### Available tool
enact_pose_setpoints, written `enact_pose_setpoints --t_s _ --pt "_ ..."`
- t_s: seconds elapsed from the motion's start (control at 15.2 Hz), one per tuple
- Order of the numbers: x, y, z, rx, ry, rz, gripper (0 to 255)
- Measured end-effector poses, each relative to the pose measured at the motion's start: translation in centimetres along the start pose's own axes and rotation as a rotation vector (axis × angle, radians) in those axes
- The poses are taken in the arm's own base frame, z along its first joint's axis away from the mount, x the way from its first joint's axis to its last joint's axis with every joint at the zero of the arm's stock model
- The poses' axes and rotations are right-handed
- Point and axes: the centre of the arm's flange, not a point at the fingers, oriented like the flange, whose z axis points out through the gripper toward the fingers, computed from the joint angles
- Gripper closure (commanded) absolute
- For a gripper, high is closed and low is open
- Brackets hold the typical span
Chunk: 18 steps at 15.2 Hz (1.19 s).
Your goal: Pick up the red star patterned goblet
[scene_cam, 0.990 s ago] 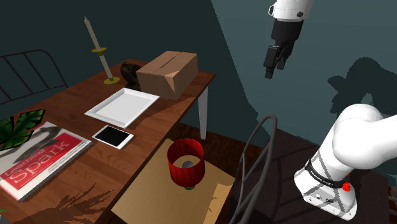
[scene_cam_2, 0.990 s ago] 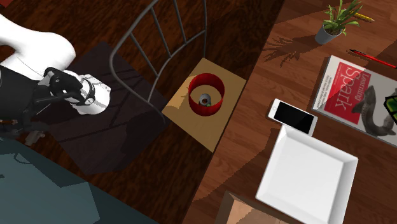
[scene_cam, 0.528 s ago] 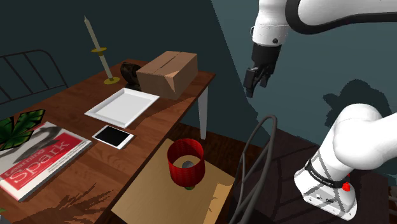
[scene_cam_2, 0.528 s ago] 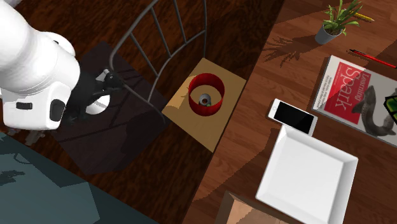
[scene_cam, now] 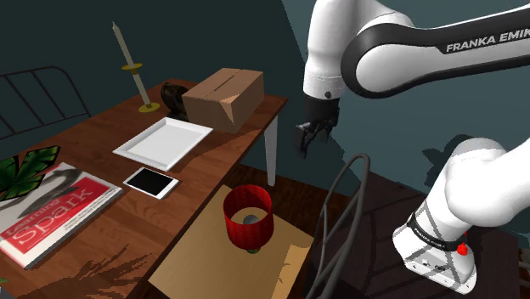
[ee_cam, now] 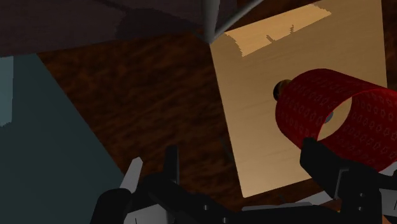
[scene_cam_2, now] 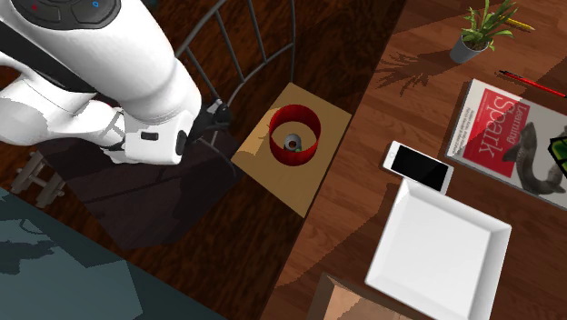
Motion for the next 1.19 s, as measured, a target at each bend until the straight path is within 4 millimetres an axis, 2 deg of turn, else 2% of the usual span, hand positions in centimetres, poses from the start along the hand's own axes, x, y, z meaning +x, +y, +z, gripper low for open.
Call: enact_pose_setpoints --t_s 0.79,0.92,1.19 --pt "3.4 -12.3 9.8 -0.02 0.041 0.051 0" --pt "3.6 -13.3 10.6 -0.02 0.044 0.055 0" --pt "3.8 -13.7 12.6 -0.019 0.045 0.057 0"
